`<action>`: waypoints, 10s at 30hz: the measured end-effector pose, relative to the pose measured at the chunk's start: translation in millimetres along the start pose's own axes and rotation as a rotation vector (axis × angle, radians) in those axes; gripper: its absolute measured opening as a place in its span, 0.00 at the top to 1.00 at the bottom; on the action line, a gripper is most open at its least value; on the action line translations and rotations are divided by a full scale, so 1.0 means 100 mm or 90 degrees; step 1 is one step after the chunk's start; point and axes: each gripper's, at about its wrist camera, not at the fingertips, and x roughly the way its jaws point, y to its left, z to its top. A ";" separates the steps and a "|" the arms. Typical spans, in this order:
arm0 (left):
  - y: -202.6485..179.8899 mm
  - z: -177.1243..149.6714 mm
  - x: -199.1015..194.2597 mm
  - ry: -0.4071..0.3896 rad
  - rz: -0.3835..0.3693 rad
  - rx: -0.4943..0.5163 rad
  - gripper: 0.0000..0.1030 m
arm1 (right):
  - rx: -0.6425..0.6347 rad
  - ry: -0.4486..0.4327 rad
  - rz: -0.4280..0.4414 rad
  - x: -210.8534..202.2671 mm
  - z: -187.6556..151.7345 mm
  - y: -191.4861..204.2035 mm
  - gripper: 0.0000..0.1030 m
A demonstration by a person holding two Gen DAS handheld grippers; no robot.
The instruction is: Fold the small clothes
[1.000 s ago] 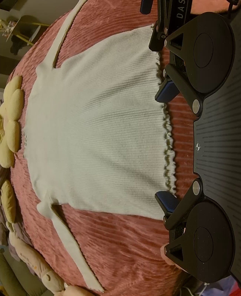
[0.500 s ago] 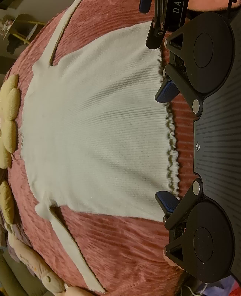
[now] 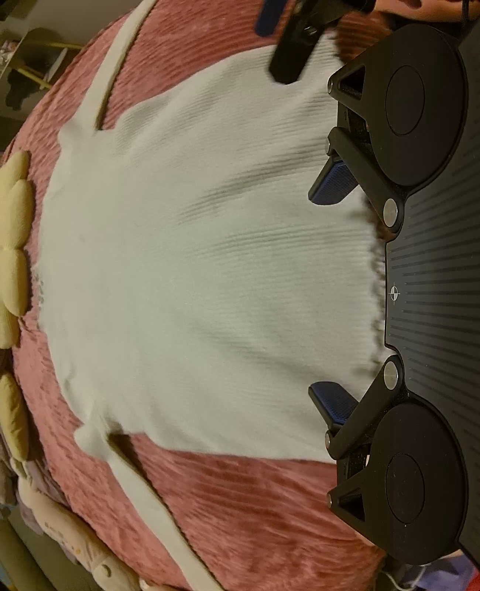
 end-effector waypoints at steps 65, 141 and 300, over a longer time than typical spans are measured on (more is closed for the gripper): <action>-0.04 2.17 1.77 -0.001 -0.418 -0.218 0.91 | 0.263 -0.160 0.029 0.93 0.80 -1.51 0.43; 1.79 2.11 1.92 -0.166 -0.157 -0.198 0.59 | -0.178 -0.009 -0.209 2.68 1.77 -0.32 0.84; 1.13 1.84 1.66 -0.168 -0.248 -0.224 0.19 | 0.372 -0.033 0.080 2.15 1.50 -0.89 0.63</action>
